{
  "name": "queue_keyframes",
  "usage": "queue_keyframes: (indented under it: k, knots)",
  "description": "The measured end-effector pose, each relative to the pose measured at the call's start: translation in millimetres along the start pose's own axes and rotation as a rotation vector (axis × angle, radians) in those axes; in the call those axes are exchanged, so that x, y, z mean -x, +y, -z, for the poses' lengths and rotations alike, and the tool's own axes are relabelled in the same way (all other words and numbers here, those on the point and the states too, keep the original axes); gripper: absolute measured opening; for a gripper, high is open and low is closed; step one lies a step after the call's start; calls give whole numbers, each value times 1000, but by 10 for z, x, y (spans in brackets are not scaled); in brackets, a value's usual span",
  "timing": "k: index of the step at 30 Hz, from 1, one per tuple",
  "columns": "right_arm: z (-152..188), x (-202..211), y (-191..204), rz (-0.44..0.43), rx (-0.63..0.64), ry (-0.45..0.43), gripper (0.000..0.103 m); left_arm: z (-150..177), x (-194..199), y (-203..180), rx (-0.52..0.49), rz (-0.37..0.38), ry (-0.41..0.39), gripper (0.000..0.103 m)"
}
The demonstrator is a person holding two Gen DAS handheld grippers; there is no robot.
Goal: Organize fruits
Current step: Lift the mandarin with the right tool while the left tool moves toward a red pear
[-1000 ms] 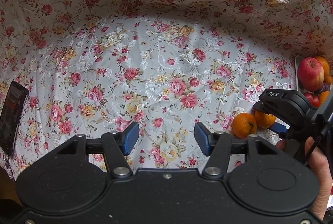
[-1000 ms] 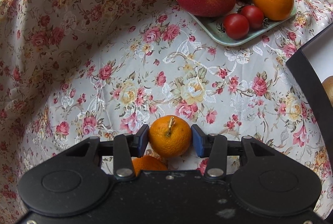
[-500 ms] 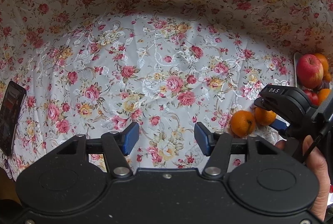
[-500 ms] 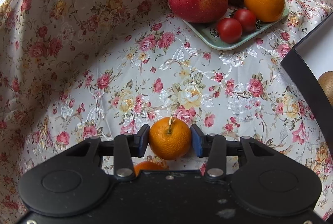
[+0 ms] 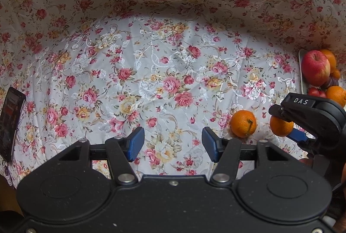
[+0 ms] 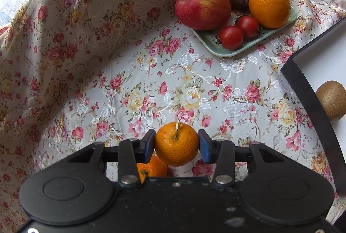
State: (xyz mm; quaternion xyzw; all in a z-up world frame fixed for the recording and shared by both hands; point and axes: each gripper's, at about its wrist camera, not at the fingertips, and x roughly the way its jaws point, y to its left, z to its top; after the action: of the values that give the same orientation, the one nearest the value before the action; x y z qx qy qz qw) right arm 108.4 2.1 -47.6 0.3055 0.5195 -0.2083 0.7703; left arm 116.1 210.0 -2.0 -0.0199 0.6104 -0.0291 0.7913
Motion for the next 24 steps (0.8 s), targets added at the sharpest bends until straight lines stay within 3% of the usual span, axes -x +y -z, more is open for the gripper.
queue_keyframes:
  k: [4, 10, 19, 24]
  knots:
    - [1, 139, -70, -42, 9, 5, 44, 99, -9, -74, -21, -3, 10, 62]
    - [110, 462, -160, -26, 93, -97, 44, 228, 25, -144, -37, -7, 9, 62]
    - [265, 800, -496, -54, 143, -87, 44, 479, 41, -287, -77, 21, 33, 62]
    - [325, 895, -694, -74, 104, -59, 44, 636, 8, -436, -111, 59, 65, 62]
